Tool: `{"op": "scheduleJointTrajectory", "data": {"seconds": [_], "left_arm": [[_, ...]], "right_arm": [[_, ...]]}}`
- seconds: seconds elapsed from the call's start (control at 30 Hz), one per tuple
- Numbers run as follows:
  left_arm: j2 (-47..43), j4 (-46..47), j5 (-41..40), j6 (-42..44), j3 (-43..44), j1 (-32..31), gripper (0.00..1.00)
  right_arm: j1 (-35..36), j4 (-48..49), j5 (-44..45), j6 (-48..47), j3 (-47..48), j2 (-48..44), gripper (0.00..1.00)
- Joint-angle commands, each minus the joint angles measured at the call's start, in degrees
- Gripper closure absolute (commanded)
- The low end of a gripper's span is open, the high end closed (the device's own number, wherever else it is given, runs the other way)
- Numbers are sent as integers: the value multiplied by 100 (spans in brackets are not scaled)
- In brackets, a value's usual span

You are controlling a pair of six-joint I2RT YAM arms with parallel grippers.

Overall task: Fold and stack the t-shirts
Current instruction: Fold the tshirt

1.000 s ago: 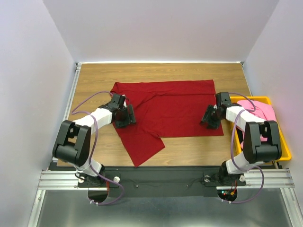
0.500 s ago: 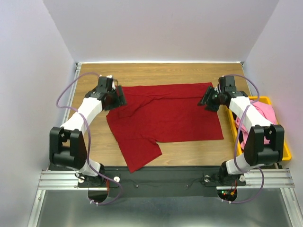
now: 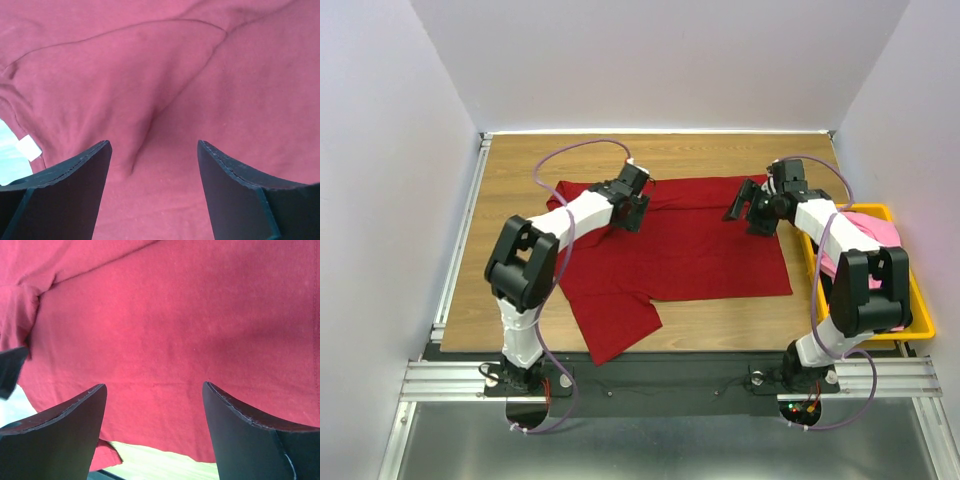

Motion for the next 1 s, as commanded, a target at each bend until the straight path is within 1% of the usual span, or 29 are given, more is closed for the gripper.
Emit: {"op": "scheduleJointTrajectory", "data": {"seconds": [0.0,0.03,0.1,0.13,0.17,0.27,0.3,0.37,0.4,0.6,0.63,0.67,0.7,0.73,0.77,0.8,0.97], "left_arm": [[211,-97,-779,383,484,-192,25],[255,-79,-807,392,502,-192,30],[396,-79,-894,401,555,-210,33],[440,-70,-999,401,599,-201,40],[527,-70,-1026,401,617,-210,46],[642,-88,-1106,533,661,-210,47],[660,-79,-1097,524,635,-210,52],[704,-53,-1141,524,617,-201,53],[739,-44,-1167,533,608,-210,58],[845,18,-1123,568,573,-210,60],[862,35,-1141,594,547,-210,69],[880,35,-1184,612,547,-210,71],[889,35,-1220,629,555,-201,75],[897,35,-1290,673,581,-210,82],[889,18,-1299,699,608,-210,84],[889,-43,-1334,761,686,-210,89],[757,35,-1326,1024,801,-192,89]], "right_arm": [[19,164,18,-87,-145,-363,17],[19,164,44,-96,-145,-390,17],[10,155,70,-87,-198,-442,17],[19,155,70,-96,-224,-486,17],[10,155,79,-96,-259,-513,17],[19,155,70,-105,-312,-548,17],[10,155,70,-105,-321,-557,17],[10,155,70,-114,-338,-566,17],[10,155,70,-114,-338,-575,17],[19,147,62,-131,-303,-575,17],[10,147,88,-149,-303,-566,17],[19,147,79,-140,-303,-566,17],[19,147,88,-140,-303,-566,17],[19,147,79,-149,-294,-566,17],[10,147,79,-140,-286,-557,17],[10,147,79,-149,-277,-557,17],[10,129,70,-158,-224,-566,17]]}}
